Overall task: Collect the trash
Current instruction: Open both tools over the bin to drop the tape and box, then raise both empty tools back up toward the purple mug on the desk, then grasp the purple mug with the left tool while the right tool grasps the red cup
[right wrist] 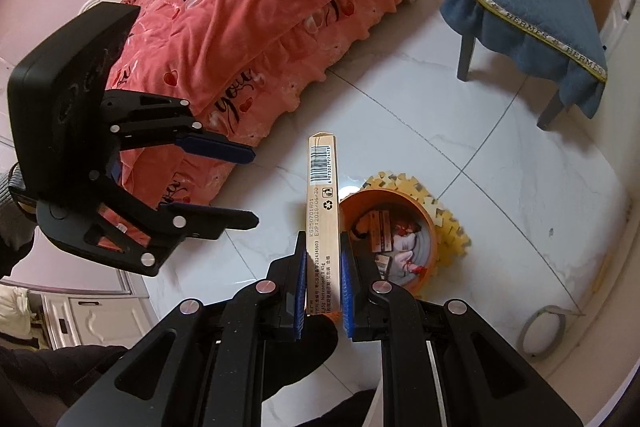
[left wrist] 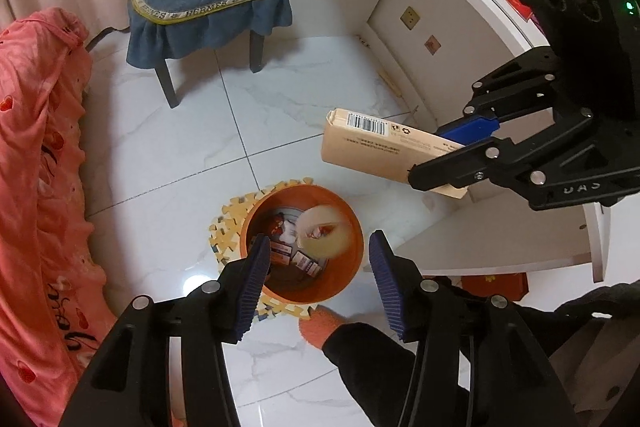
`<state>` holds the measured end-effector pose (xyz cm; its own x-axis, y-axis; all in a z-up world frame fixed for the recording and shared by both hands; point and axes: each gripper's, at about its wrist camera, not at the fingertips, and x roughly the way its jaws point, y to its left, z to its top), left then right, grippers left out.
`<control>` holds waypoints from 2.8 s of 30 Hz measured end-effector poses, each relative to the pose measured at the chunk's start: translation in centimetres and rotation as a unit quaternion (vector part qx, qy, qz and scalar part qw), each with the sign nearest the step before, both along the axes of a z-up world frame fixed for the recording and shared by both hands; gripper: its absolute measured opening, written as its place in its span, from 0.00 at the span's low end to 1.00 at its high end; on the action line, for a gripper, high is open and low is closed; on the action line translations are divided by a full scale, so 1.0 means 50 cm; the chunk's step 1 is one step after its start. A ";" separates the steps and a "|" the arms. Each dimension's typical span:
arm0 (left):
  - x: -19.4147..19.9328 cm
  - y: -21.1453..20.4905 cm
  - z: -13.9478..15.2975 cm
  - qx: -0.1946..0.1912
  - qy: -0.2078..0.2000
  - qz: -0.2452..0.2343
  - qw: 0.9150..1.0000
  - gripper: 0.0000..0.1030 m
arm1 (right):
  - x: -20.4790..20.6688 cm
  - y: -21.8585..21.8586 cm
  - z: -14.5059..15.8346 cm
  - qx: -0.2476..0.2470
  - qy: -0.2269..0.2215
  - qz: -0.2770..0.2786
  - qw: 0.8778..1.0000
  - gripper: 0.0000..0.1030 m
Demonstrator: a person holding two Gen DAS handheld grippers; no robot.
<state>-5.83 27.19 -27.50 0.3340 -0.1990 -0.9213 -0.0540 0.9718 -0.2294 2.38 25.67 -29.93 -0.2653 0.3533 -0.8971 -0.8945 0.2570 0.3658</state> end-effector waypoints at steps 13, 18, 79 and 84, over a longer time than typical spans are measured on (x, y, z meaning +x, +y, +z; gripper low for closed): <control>-0.001 -0.005 -0.025 -0.010 0.024 0.000 1.000 0.51 | 0.000 0.000 -0.037 -0.021 -0.008 -0.011 1.000 0.45; -0.002 -0.009 -0.016 -0.006 0.026 -0.001 1.000 0.52 | 0.004 -0.016 -0.025 -0.020 -0.009 -0.016 1.000 0.45; 0.300 -0.824 0.175 0.039 -0.066 -0.366 0.927 0.86 | 0.109 -1.039 0.359 0.074 -0.108 -0.348 0.928 0.71; 0.317 -0.840 0.157 0.044 -0.060 -0.365 0.928 0.68 | 0.132 -1.057 0.351 0.072 -0.107 -0.345 0.930 0.71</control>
